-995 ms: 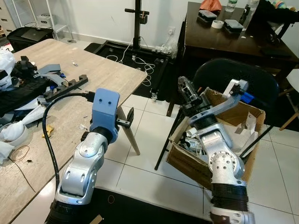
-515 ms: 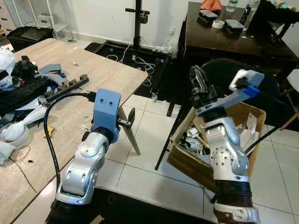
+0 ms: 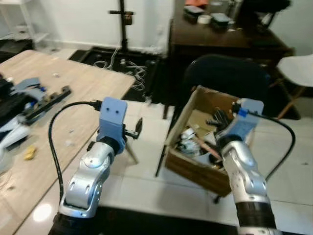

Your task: Picking trash to rubbish bin

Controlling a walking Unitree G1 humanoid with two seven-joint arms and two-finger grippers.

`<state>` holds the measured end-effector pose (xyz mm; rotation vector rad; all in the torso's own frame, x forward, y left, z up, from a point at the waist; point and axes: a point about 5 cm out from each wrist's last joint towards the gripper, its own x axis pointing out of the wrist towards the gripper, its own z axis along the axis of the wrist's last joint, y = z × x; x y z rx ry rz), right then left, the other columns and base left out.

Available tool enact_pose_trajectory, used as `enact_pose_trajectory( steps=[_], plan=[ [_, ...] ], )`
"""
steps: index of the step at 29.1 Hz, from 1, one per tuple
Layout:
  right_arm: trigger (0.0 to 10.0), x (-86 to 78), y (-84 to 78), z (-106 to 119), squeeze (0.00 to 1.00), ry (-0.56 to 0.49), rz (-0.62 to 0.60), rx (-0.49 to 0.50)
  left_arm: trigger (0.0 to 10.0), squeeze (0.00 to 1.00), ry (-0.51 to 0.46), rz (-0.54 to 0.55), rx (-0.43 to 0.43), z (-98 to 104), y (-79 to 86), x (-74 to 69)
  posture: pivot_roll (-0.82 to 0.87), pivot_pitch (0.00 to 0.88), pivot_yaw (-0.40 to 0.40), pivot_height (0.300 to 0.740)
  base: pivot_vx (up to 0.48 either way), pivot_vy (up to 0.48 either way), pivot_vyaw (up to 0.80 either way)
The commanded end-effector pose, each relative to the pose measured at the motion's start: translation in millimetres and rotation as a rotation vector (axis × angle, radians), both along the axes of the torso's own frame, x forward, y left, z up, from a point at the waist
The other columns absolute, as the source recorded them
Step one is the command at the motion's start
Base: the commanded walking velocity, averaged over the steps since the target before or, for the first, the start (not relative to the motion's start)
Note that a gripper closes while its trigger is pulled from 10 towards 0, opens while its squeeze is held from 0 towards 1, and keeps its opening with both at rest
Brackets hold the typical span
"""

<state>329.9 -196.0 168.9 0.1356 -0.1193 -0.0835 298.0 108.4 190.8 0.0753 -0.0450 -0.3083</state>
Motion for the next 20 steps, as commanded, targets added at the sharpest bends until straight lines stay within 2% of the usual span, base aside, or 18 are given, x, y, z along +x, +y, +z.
enact_pose_trajectory(
  steps=[1,10,11,12,20],
  plan=[
    [10.0,-0.1,7.9,-9,0.00,0.045,0.018,-0.029,10.0,0.00,0.025,0.016,-0.003,-6,1.6,-0.8,0.20,0.104,-0.007,0.740,0.000,0.000,-0.80],
    [10.0,0.1,5.0,-13,0.00,0.068,-0.010,-0.038,10.0,0.00,0.041,0.013,-0.018,-8,4.0,-4.3,0.21,0.110,-0.011,0.740,0.000,0.000,-0.80],
    [10.0,1.0,0.3,-17,0.00,0.088,-0.038,0.002,10.0,0.00,0.042,0.009,-0.024,-7,4.6,-4.3,0.21,0.111,-0.007,0.740,0.000,0.000,-0.80],
    [10.0,1.0,0.3,-17,0.00,0.088,-0.038,0.002,10.0,0.00,0.042,0.009,-0.024,-7,4.6,-4.3,0.21,0.111,-0.007,0.740,0.000,0.000,-0.80],
    [10.0,-0.6,-3.7,-15,0.00,0.080,-0.056,-0.015,10.0,0.00,0.038,-0.010,-0.038,-6,1.8,-3.3,0.21,0.114,-0.004,0.740,0.000,0.000,0.00]
  ],
)
